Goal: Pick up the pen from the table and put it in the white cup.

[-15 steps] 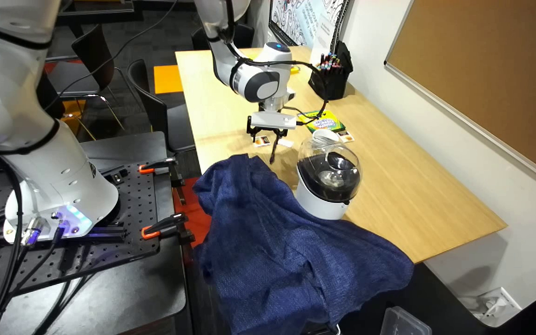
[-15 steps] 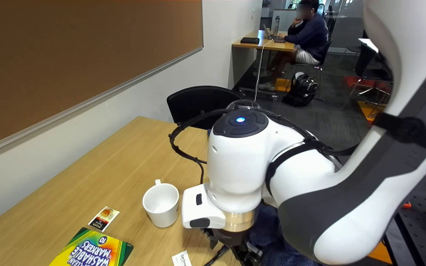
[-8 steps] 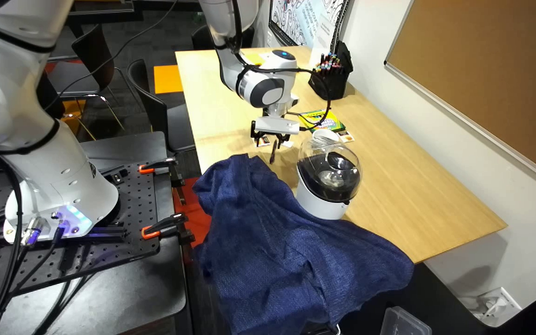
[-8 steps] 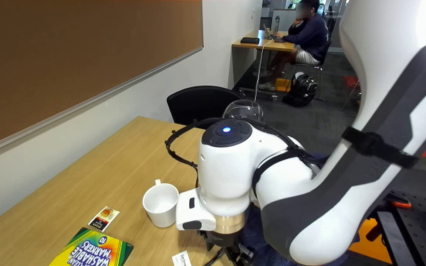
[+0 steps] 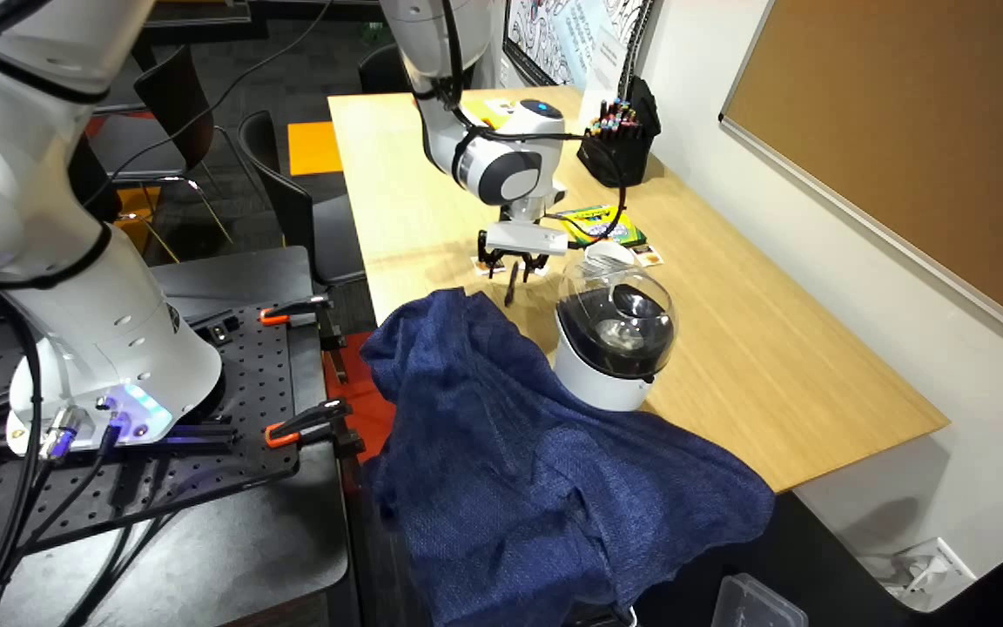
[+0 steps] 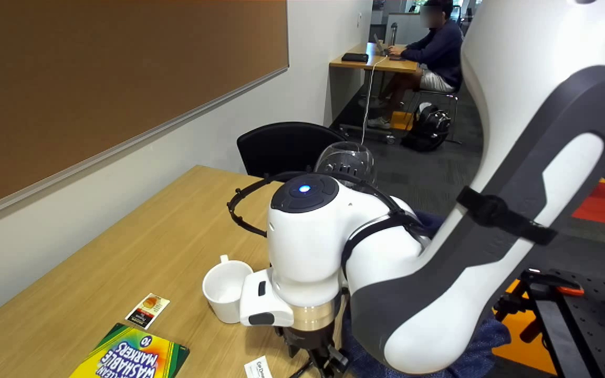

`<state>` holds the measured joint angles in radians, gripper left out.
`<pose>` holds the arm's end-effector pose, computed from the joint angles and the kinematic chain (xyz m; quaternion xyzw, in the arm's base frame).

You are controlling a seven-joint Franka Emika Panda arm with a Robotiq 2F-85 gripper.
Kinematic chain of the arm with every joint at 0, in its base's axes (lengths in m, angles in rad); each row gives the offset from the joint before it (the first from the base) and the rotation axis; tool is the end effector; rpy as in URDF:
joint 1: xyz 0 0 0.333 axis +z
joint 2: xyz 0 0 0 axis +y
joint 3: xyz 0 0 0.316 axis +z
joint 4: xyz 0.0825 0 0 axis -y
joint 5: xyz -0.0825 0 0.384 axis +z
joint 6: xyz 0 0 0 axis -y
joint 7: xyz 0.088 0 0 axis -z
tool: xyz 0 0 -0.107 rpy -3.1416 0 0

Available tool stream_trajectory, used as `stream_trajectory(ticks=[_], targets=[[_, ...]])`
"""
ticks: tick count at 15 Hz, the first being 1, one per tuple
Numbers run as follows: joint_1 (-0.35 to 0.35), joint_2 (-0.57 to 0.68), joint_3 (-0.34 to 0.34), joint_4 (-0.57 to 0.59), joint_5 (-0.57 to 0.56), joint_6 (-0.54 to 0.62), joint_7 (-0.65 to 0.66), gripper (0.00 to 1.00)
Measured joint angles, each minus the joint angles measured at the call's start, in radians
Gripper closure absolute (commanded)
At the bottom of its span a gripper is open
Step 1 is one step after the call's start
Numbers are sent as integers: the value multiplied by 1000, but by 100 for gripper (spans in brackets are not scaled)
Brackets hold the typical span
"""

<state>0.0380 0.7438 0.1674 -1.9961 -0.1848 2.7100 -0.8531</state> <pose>0.5735 0.1287 0.0851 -0.8295 -0.5581 -0.0001 0.0198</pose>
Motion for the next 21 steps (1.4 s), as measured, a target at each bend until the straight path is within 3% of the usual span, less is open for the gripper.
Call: stream_trajectory(ticks=[3, 8, 12, 21], targets=[[0, 15, -1, 22, 0, -17, 0, 28], [0, 38, -1, 56, 0, -39, 0, 74], [1, 51, -1, 79, 0, -59, 0, 100], [-14, -14, 49, 73, 23, -64, 31, 97]])
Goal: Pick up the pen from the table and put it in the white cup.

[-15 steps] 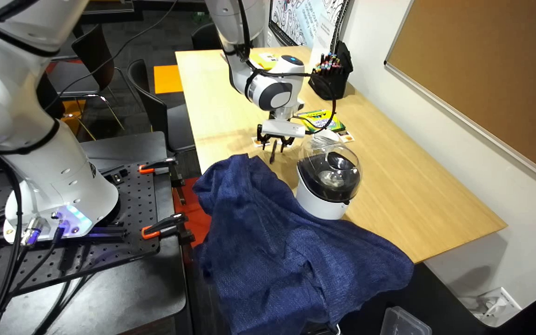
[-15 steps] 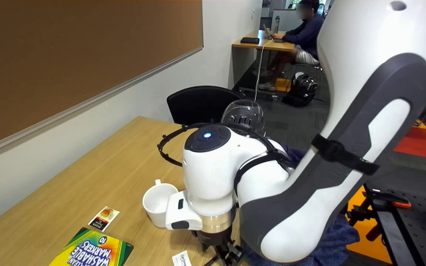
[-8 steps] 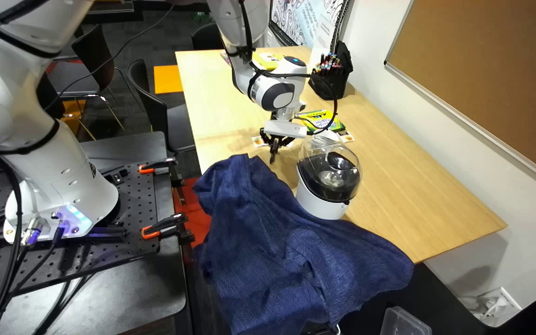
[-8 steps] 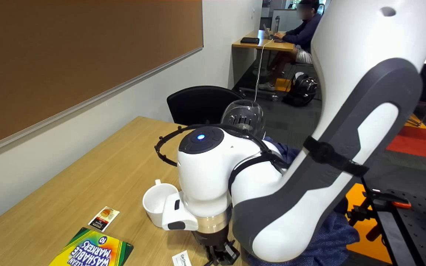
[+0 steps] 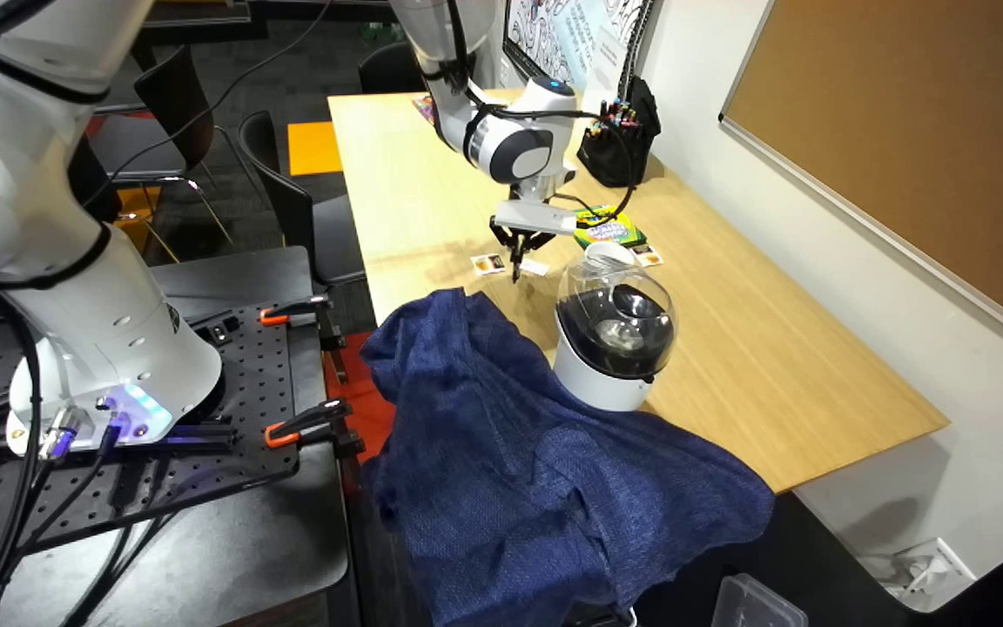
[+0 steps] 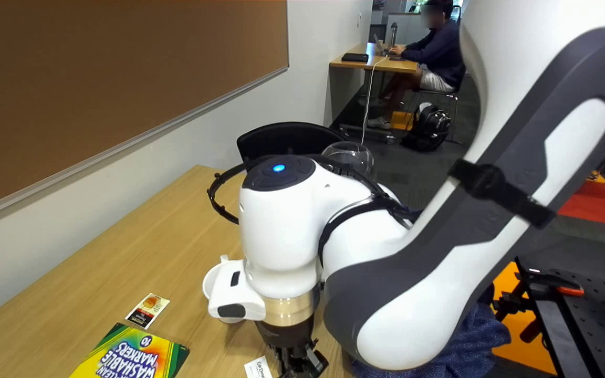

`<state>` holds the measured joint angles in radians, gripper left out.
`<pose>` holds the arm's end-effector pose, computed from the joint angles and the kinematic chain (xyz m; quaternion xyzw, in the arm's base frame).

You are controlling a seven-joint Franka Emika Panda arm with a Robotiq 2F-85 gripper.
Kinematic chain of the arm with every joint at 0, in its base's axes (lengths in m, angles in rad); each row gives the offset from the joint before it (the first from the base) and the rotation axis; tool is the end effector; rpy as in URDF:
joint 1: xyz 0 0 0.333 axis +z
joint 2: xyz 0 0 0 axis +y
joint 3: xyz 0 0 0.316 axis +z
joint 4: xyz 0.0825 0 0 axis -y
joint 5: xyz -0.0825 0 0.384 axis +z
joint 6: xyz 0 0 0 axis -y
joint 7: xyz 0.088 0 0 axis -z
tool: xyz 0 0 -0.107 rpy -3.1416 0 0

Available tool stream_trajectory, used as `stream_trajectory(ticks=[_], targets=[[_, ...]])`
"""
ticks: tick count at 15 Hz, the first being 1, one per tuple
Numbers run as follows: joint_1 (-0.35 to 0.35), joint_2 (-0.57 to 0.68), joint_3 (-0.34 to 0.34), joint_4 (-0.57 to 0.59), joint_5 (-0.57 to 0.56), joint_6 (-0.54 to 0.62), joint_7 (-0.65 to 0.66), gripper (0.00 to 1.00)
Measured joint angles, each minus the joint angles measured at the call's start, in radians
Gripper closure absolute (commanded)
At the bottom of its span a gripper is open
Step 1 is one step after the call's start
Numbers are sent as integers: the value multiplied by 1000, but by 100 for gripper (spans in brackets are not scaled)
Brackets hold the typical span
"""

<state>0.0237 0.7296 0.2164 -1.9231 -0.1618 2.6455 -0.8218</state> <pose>0.5976 0.1489 0.1156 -0.8389 -0.5433 -0.0173 0.0290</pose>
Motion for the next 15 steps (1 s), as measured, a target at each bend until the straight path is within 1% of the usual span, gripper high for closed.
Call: stream_trajectory(ticks=[2, 5, 8, 11, 15], targets=[[2, -61, -3, -21, 0, -8, 74, 97], [13, -158, -27, -51, 0, -36, 211, 97], [12, -232, -36, -70, 0, -52, 307, 97], [12, -274, -49, -73, 0, -52, 381, 97], [18, -293, -91, -67, -11, -45, 478, 97]])
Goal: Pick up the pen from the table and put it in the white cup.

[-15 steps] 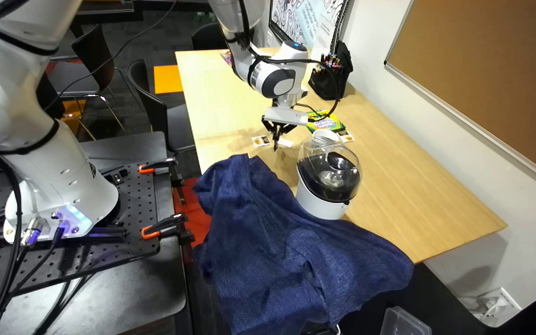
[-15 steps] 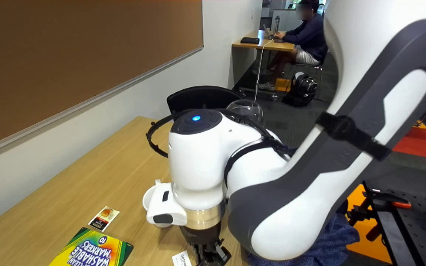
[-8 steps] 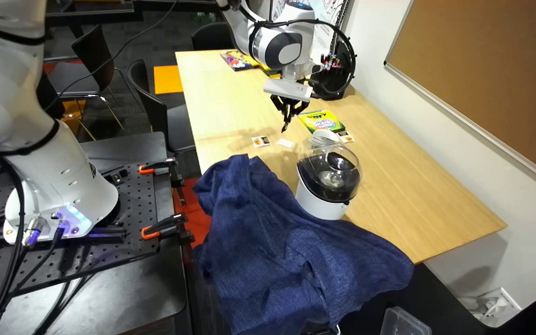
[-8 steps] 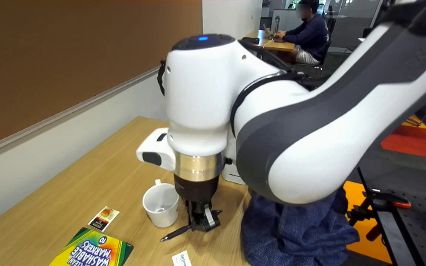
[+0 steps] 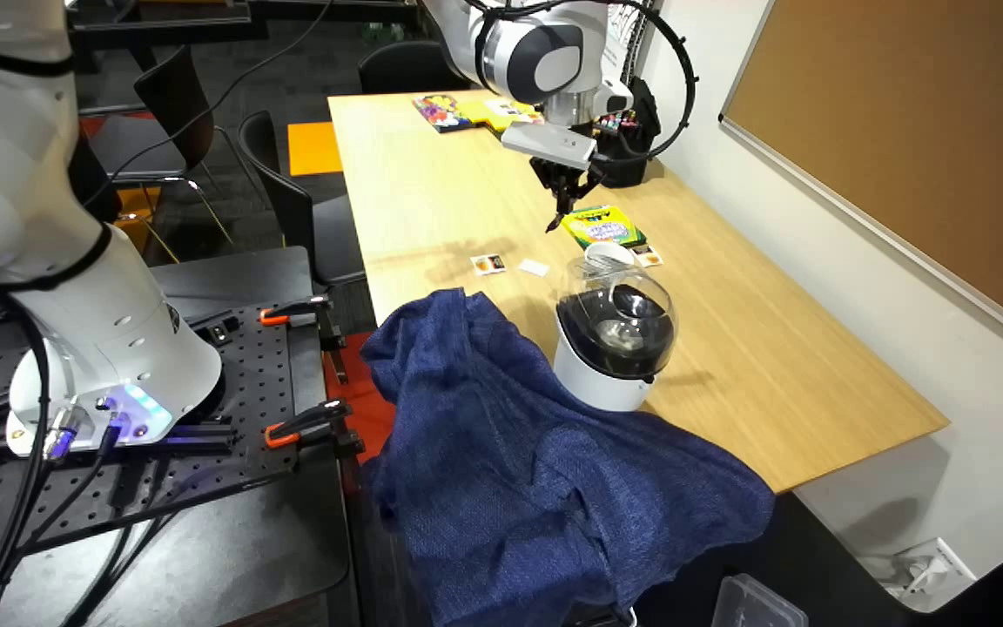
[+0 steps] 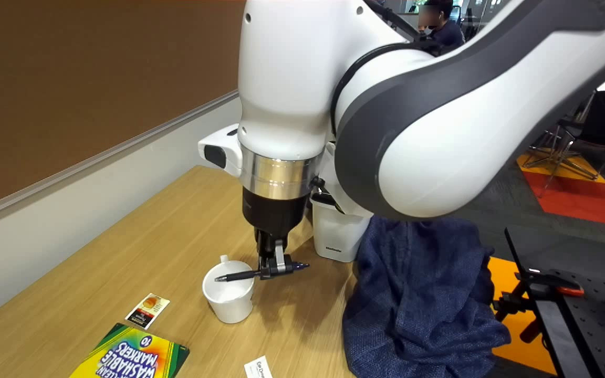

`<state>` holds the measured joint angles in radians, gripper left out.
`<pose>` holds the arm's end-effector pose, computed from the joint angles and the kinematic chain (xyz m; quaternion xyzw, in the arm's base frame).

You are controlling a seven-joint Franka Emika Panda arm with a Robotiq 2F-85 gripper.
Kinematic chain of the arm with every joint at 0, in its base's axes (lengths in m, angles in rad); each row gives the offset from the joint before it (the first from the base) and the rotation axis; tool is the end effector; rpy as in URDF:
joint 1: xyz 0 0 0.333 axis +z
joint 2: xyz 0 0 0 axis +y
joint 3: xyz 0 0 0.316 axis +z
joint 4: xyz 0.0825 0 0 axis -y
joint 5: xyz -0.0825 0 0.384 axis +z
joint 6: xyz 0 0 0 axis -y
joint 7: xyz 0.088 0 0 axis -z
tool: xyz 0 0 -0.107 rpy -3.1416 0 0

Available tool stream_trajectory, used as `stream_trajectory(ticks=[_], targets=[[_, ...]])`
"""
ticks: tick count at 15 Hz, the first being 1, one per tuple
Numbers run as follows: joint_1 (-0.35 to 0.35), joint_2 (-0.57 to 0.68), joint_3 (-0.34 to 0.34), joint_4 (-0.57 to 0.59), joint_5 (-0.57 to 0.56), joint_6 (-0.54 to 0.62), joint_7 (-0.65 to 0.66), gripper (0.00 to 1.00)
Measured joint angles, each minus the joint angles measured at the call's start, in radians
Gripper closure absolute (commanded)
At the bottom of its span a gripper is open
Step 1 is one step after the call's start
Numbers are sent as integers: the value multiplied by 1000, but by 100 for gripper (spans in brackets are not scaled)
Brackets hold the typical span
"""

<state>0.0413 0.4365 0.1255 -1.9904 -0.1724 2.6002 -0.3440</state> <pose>0.6188 0.1042 0.2603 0.9460 0.3105 0.0868 0.0327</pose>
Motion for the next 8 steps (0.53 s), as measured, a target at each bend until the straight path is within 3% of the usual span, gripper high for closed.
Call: stream_trajectory(ticks=[6, 7, 8], targets=[[19, 0, -55, 36, -3, 2, 138, 97], [20, 0, -58, 44, -3, 2, 151, 89], [20, 0, -58, 46, -3, 2, 152, 89]])
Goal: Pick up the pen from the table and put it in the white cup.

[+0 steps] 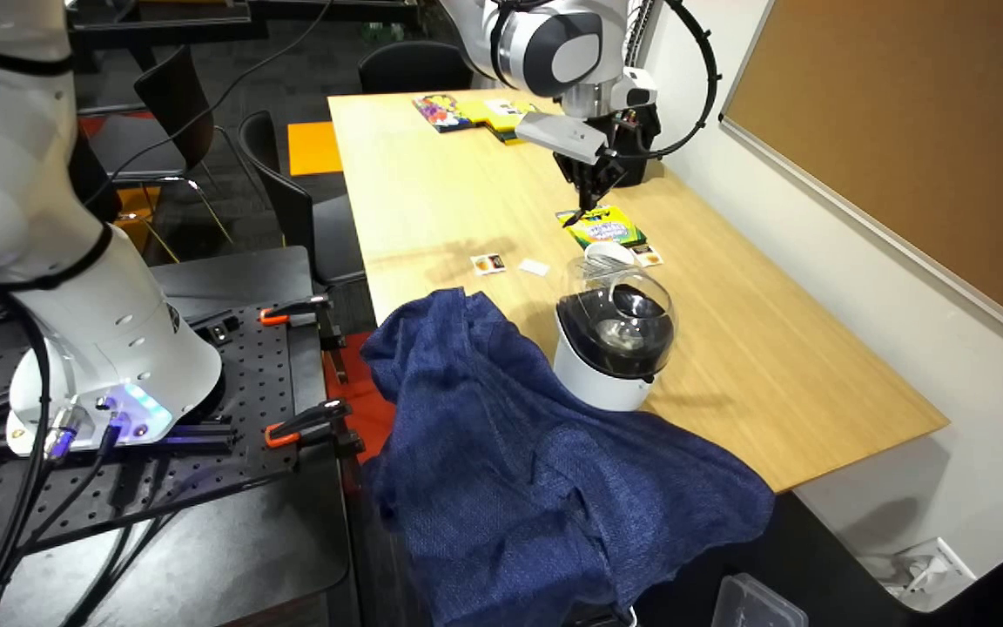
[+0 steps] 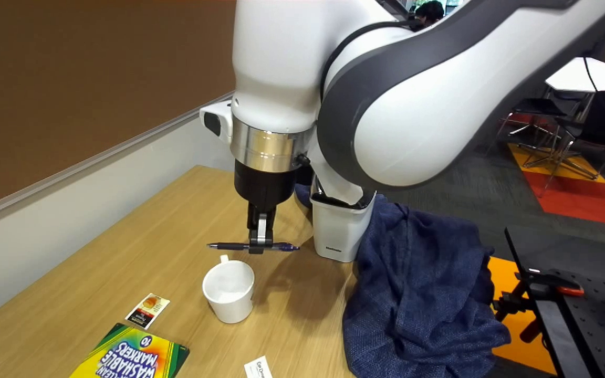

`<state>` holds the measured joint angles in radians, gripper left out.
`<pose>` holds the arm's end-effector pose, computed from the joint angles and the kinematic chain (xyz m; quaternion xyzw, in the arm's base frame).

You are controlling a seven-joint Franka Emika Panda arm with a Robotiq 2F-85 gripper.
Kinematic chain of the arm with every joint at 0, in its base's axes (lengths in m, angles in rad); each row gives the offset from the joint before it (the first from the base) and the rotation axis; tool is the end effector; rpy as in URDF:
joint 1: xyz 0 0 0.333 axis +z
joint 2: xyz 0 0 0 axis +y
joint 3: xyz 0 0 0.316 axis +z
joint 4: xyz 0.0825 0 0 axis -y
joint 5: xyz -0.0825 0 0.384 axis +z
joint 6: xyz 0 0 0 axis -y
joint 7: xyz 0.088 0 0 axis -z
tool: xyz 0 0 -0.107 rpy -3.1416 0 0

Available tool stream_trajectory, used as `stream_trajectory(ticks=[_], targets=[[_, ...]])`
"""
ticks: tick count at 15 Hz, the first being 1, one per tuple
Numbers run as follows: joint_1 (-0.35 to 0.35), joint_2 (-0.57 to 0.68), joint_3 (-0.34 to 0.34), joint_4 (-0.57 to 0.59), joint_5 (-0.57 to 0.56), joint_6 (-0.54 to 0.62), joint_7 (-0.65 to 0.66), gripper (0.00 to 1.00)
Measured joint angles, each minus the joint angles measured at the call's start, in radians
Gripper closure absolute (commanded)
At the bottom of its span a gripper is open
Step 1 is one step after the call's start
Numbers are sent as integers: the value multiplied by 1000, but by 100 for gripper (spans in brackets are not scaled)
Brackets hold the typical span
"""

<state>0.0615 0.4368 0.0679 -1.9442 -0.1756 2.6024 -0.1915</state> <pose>0.6366 0.0839 0.2785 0.9678 0.2225 0.1101 0.0427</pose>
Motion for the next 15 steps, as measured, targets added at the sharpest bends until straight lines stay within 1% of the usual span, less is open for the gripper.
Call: stream_trajectory(ticks=[3, 4, 7, 8, 9, 11, 13, 15], targets=[[0, 5, 0, -2, 0, 0, 0, 89], [0, 6, 0, -2, 0, 0, 0, 97], [2, 8, -2, -2, 0, 1, 4, 97], [10, 10, -13, -2, -8, 13, 29, 97], [24, 14, -31, -2, -25, 35, 75, 97], [72, 29, -90, 0, -85, 96, 208, 97], [139, 47, -172, 4, -163, 146, 361, 97], [217, 67, -265, 16, -242, 173, 517, 97]])
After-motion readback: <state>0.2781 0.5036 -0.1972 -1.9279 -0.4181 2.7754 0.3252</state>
